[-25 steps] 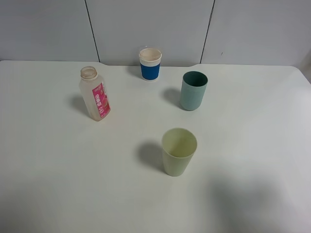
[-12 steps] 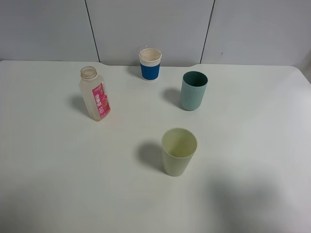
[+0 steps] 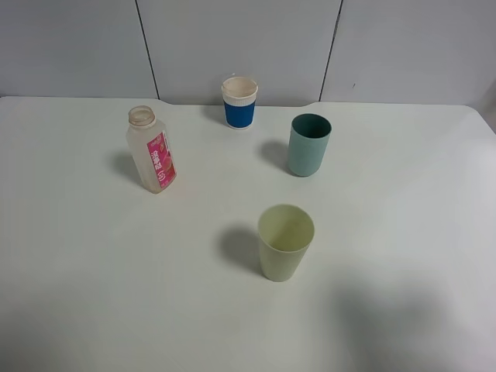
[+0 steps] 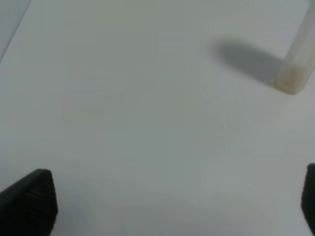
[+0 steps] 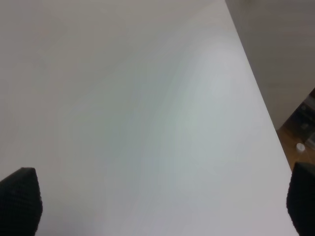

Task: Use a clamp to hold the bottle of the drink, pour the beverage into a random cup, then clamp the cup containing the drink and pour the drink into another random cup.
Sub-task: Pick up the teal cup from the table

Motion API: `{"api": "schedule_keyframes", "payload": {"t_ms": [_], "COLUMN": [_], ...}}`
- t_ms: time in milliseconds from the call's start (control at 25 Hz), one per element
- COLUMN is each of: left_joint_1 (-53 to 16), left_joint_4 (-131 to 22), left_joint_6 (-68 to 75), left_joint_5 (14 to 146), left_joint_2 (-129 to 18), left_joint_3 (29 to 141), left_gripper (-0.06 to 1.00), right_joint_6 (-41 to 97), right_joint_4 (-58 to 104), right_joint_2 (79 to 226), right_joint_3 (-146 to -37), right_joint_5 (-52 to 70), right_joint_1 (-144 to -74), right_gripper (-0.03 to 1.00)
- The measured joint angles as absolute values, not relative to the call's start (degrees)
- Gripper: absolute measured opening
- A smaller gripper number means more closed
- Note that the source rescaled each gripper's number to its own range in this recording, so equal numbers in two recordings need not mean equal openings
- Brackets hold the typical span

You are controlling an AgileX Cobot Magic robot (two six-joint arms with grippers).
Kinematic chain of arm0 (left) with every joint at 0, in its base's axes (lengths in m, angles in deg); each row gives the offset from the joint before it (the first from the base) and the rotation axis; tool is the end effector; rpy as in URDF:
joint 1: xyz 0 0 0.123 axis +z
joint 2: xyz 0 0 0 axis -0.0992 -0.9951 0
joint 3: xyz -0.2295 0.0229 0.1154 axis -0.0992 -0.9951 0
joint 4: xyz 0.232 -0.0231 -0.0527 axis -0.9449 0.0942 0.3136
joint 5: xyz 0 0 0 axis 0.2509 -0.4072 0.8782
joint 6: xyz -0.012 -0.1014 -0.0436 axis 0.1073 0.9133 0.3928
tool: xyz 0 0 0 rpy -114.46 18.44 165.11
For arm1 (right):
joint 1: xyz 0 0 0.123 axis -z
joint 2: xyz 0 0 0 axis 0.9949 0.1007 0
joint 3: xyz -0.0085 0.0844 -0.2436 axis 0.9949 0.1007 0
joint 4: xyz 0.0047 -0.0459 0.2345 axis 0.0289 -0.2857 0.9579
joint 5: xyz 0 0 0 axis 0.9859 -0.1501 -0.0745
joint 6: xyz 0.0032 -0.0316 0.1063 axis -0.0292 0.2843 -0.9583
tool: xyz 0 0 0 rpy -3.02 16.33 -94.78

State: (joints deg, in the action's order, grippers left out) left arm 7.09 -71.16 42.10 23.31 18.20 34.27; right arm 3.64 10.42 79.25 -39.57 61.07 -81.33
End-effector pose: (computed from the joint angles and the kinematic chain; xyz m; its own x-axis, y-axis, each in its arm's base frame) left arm 0.0279 0.0067 0.2643 -0.4380 -0.0628 -0.8968 -0.0951 0.9952 -0.0233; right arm 0.0280 -0.0092 0.2611 -0.4594 0.0063 -0.8882 0.1051 0.9933 -0.0474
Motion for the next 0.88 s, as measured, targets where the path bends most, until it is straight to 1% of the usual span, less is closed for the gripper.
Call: {"api": "schedule_keyframes", "payload": {"t_ms": [880], "left_joint_1": [7.1], "left_joint_4": [-71.1], "left_joint_6": [42.1], "left_joint_5": [23.3], "left_joint_2": [18.2], "left_joint_3": [34.3], "left_gripper": [1.00], "right_joint_6": [3.6], "right_joint_4": [10.4], "right_joint_2": [79.2], "right_joint_3": [-39.6], "right_joint_5": [61.1], "right_joint_1": [-81.3], "right_gripper": [1.00]}}
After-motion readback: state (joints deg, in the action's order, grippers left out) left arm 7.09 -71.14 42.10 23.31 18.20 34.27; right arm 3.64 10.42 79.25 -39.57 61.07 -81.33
